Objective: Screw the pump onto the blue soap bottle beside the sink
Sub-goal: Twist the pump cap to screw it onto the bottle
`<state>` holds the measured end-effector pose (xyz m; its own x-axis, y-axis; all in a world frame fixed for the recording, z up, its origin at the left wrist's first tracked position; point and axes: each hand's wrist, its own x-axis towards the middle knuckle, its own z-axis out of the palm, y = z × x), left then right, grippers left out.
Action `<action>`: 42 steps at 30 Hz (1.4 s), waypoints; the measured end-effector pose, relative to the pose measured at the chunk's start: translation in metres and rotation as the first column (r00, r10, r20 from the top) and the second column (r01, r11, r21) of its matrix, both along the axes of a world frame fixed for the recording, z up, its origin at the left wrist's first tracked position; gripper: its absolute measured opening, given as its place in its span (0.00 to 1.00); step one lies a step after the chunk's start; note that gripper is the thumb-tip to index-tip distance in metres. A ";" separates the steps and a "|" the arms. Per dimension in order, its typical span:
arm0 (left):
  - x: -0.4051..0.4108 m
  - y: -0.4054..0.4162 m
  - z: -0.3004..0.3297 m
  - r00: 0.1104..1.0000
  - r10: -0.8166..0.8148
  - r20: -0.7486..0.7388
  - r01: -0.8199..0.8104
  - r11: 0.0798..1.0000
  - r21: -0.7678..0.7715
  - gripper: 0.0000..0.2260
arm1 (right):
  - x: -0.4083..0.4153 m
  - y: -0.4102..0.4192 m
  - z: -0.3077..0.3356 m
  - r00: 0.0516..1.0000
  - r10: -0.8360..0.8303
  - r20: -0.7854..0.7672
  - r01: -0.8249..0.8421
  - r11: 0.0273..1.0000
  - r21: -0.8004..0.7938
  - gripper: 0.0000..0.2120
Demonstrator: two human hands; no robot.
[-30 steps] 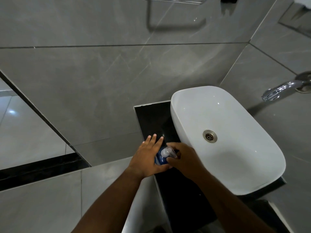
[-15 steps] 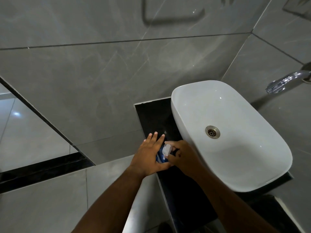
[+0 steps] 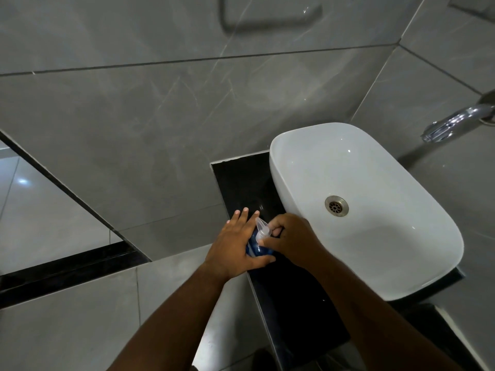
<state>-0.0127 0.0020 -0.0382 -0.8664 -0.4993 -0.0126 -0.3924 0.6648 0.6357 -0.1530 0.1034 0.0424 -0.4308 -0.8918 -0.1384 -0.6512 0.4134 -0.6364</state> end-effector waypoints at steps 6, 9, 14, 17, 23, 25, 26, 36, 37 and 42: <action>0.000 -0.001 0.000 1.000 -0.004 0.009 0.004 1.000 0.020 0.48 | -0.001 0.001 0.001 0.994 0.106 0.005 -0.106 0.994 0.009 0.09; 0.000 -0.001 -0.001 1.000 -0.007 0.020 0.007 1.000 0.005 0.48 | -0.002 0.000 -0.004 0.998 0.056 -0.016 -0.055 0.998 0.015 0.09; 0.001 -0.001 0.002 1.000 -0.007 0.018 0.007 1.000 0.012 0.48 | -0.004 0.003 -0.004 0.996 0.068 0.061 -0.069 0.998 0.008 0.10; 0.000 0.000 0.002 1.000 -0.007 0.027 0.007 1.000 0.016 0.48 | -0.003 0.003 -0.006 0.997 0.038 0.068 -0.040 0.999 0.031 0.09; 0.000 0.000 0.002 0.999 -0.009 0.033 0.009 1.000 0.013 0.49 | 0.000 0.008 -0.010 0.981 -0.024 0.194 0.023 1.000 0.012 0.13; 0.000 0.000 0.003 1.000 -0.010 0.028 0.009 1.000 0.003 0.49 | 0.000 0.009 -0.012 0.966 -0.034 0.255 0.031 0.999 0.014 0.14; 0.000 -0.001 0.003 1.000 -0.010 0.024 0.010 1.000 -0.008 0.48 | 0.001 0.010 -0.013 0.965 -0.041 0.260 0.039 0.999 0.012 0.13; 0.000 0.001 0.005 1.000 -0.010 0.025 0.012 0.997 -0.082 0.49 | 0.006 0.010 -0.011 0.941 -0.067 0.333 0.090 0.994 -0.054 0.07; 0.001 0.001 0.005 1.000 -0.009 0.023 0.011 0.997 -0.082 0.49 | 0.006 0.009 -0.012 0.947 -0.103 0.306 0.120 0.992 -0.036 0.08; -0.001 0.001 0.007 1.000 -0.012 0.017 0.014 0.997 -0.081 0.48 | 0.005 0.010 -0.008 0.953 0.007 0.301 0.004 0.999 -0.034 0.19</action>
